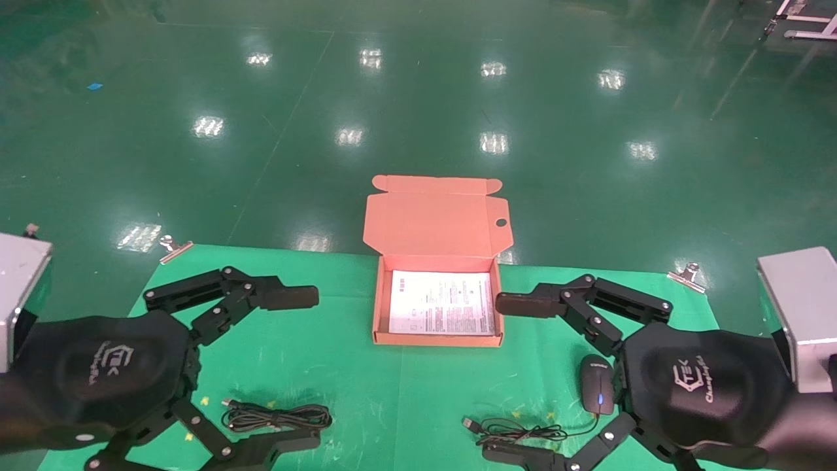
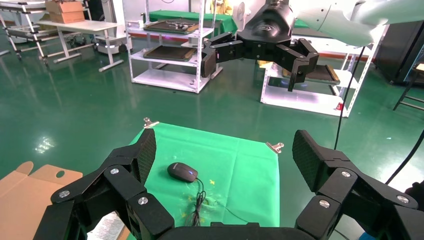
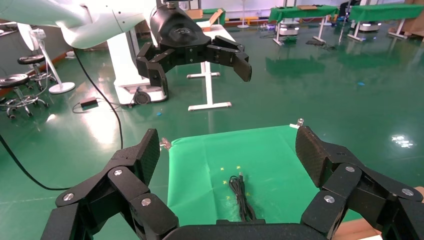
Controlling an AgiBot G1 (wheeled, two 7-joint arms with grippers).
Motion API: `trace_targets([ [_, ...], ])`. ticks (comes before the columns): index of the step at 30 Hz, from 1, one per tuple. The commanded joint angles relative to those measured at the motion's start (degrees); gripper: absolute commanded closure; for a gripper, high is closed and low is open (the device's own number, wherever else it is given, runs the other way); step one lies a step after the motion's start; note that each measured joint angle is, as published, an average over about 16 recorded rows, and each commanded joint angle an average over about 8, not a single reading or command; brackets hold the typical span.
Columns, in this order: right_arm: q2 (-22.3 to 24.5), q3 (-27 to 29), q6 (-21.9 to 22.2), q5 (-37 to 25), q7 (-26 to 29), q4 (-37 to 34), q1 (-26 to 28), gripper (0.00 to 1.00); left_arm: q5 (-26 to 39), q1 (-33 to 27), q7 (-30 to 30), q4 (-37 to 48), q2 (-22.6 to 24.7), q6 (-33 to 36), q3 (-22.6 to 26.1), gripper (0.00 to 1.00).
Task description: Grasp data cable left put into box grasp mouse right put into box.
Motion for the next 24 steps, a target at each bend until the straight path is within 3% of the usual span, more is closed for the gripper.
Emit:
trace_targets([
  [1, 0.0, 0.0, 0.0, 0.0, 0.0, 0.0, 0.0, 0.00, 0.0, 0.0, 0.0, 0.0, 0.0, 0.0, 0.0, 0.00],
  [18, 0.0, 0.0, 0.0, 0.0, 0.0, 0.0, 0.0, 0.00, 0.2, -0.1, 0.1, 0.0, 0.1, -0.1, 0.1, 0.00],
  [24, 0.7, -0.3, 0.0, -2.0, -1.3, 0.5, 0.1, 0.00, 3.0, -2.1, -1.1, -0.3, 0.1, 1.3, 1.8, 0.00],
])
